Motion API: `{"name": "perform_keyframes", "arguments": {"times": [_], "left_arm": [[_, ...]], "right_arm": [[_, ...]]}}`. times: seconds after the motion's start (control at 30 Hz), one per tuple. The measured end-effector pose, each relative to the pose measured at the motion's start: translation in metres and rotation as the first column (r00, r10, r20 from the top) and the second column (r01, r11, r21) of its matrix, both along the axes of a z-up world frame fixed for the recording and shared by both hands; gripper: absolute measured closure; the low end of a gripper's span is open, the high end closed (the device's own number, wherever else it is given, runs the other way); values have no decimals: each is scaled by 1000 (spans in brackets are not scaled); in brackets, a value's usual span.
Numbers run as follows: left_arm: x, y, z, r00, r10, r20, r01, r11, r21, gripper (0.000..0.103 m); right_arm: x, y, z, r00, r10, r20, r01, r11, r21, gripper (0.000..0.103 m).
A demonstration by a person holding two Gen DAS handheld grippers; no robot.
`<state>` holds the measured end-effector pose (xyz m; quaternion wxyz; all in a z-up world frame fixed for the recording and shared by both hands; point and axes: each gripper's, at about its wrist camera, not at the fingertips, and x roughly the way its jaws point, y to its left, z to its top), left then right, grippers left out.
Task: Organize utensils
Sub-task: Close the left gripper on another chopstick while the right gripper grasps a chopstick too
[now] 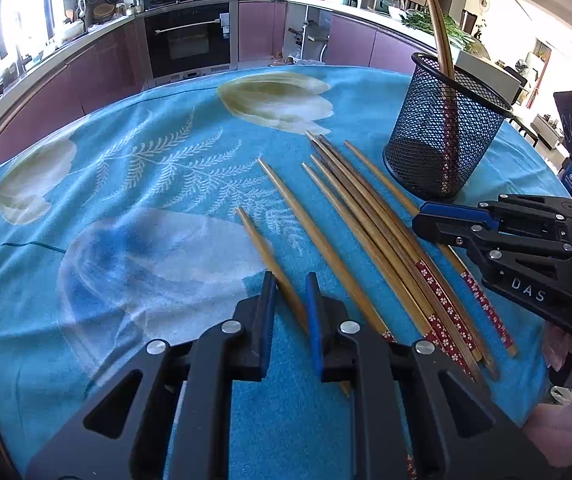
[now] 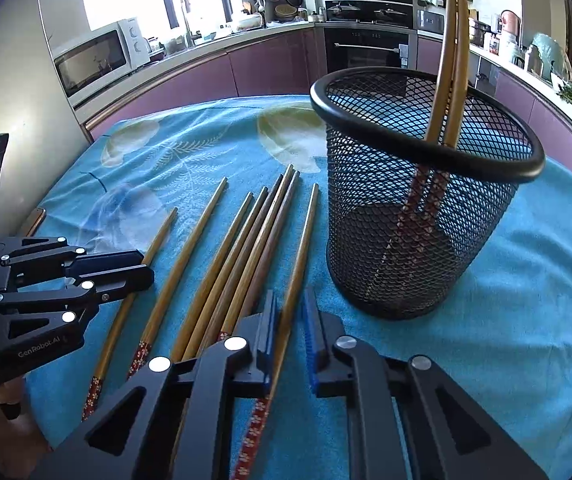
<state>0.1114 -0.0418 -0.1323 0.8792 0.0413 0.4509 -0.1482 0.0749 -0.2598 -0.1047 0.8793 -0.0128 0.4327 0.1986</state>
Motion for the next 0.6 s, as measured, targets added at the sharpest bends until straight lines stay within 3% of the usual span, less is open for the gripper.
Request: {"name": "perform_keyframes", "arguments": {"times": [0.13, 0.4, 0.6], "left_arm": [[0, 2, 0, 1000, 15, -5, -15, 1000, -22, 95], [-5, 6, 6, 1000, 18, 4, -18, 999, -45, 96], [-15, 10, 31, 999, -18, 43, 23, 994, -111, 96]], "right_arm": [[-1, -3, 0, 1000, -6, -6, 6, 1000, 20, 97], [-11, -9, 11, 1000, 19, 8, -19, 998, 58, 97], [-28, -18, 37, 996, 40, 76, -47, 994, 100, 97]]}}
